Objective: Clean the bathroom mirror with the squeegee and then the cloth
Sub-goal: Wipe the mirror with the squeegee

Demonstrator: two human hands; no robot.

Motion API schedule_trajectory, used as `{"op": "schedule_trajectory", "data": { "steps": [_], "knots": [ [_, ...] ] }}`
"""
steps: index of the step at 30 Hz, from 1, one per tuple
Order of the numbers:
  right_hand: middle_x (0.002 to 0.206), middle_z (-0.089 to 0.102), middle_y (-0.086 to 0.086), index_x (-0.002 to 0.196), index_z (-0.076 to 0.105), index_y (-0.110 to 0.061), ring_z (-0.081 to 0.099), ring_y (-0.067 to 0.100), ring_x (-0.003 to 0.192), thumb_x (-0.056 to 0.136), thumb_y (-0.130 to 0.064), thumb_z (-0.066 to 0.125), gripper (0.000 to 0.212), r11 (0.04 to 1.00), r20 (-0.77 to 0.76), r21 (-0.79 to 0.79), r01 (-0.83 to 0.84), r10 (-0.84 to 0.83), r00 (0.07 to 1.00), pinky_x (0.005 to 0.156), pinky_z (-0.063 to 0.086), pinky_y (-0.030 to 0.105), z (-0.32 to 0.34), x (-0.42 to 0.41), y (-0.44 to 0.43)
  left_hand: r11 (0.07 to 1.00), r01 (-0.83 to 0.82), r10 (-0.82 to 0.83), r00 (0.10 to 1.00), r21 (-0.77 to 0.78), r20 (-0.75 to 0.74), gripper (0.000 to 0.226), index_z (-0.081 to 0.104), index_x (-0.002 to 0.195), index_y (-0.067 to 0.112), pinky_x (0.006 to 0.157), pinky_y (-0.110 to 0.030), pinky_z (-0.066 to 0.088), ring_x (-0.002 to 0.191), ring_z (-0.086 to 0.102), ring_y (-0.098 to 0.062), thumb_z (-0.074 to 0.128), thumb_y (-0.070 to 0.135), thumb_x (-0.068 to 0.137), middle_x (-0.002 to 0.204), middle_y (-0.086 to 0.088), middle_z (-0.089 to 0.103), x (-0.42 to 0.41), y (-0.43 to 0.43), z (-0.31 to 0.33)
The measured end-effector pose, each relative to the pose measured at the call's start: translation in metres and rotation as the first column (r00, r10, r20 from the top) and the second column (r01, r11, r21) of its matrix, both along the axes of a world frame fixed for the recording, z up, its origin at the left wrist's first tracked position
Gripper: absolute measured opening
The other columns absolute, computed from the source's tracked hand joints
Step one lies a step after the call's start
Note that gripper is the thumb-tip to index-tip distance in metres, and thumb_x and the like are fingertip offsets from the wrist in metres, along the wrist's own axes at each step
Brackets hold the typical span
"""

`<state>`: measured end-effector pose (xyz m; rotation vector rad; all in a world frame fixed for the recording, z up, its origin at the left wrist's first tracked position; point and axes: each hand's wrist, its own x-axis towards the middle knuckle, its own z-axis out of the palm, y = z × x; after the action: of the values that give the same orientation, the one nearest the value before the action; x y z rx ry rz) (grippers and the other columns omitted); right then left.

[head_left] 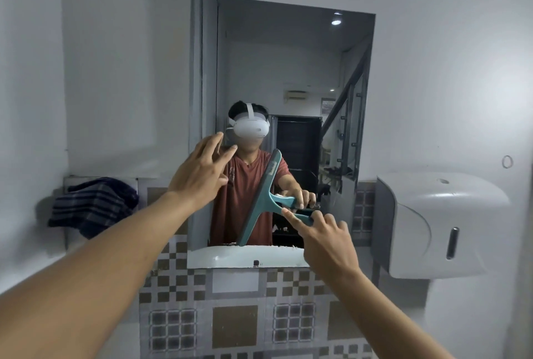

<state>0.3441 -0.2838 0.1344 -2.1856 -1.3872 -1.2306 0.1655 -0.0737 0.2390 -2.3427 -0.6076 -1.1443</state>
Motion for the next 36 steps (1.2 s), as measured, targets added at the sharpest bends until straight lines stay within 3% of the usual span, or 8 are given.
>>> {"op": "schedule_trajectory", "data": {
  "steps": [17, 25, 32, 36],
  "knots": [
    [0.087, 0.061, 0.011, 0.154, 0.032, -0.038, 0.059, 0.030, 0.068, 0.084, -0.006, 0.066, 0.085, 0.990, -0.150, 0.018, 0.139, -0.135, 0.979, 0.057, 0.048, 0.040, -0.027, 0.036, -0.034, 1.000, 0.016, -0.016, 1.000, 0.025, -0.004, 0.085, 0.047, 0.147, 0.015, 0.100, -0.055, 0.046, 0.140, 0.029, -0.040, 0.087, 0.022, 0.072, 0.151, -0.021, 0.034, -0.001, 0.003, -0.003],
    [0.087, 0.058, 0.009, 0.157, -0.005, -0.042, 0.058, 0.022, 0.063, 0.102, -0.017, 0.049, 0.081, 0.988, -0.425, 0.019, 0.152, -0.130, 0.896, 0.059, 0.058, 0.040, -0.058, 0.036, -0.052, 0.999, 0.041, -0.041, 0.999, 0.000, 0.008, 0.083, 0.049, 0.145, 0.014, 0.091, -0.062, 0.051, 0.140, 0.028, -0.041, 0.087, 0.018, 0.071, 0.151, -0.022, 0.034, 0.000, 0.004, -0.004],
    [0.085, 0.051, 0.006, 0.160, 0.000, -0.036, 0.046, 0.019, 0.059, 0.106, -0.024, 0.046, 0.072, 0.987, -0.572, 0.015, 0.161, -0.124, 0.811, 0.057, 0.041, 0.032, -0.068, 0.013, -0.042, 0.999, 0.054, -0.054, 0.999, -0.002, 0.001, 0.082, 0.049, 0.145, 0.013, 0.095, -0.063, 0.048, 0.140, 0.026, -0.041, 0.086, 0.017, 0.073, 0.151, -0.021, 0.033, -0.004, 0.002, -0.003],
    [0.088, 0.052, 0.007, 0.161, 0.004, -0.032, 0.050, 0.020, 0.064, 0.104, -0.023, 0.048, 0.072, 0.991, -0.640, 0.023, 0.130, -0.085, 0.763, 0.061, 0.041, 0.031, -0.072, 0.005, -0.038, 0.998, 0.067, -0.067, 0.998, 0.003, -0.010, 0.081, 0.048, 0.146, 0.014, 0.098, -0.062, 0.047, 0.139, 0.027, -0.040, 0.085, 0.017, 0.074, 0.151, -0.019, 0.033, -0.007, 0.002, 0.001]
  ]
}}
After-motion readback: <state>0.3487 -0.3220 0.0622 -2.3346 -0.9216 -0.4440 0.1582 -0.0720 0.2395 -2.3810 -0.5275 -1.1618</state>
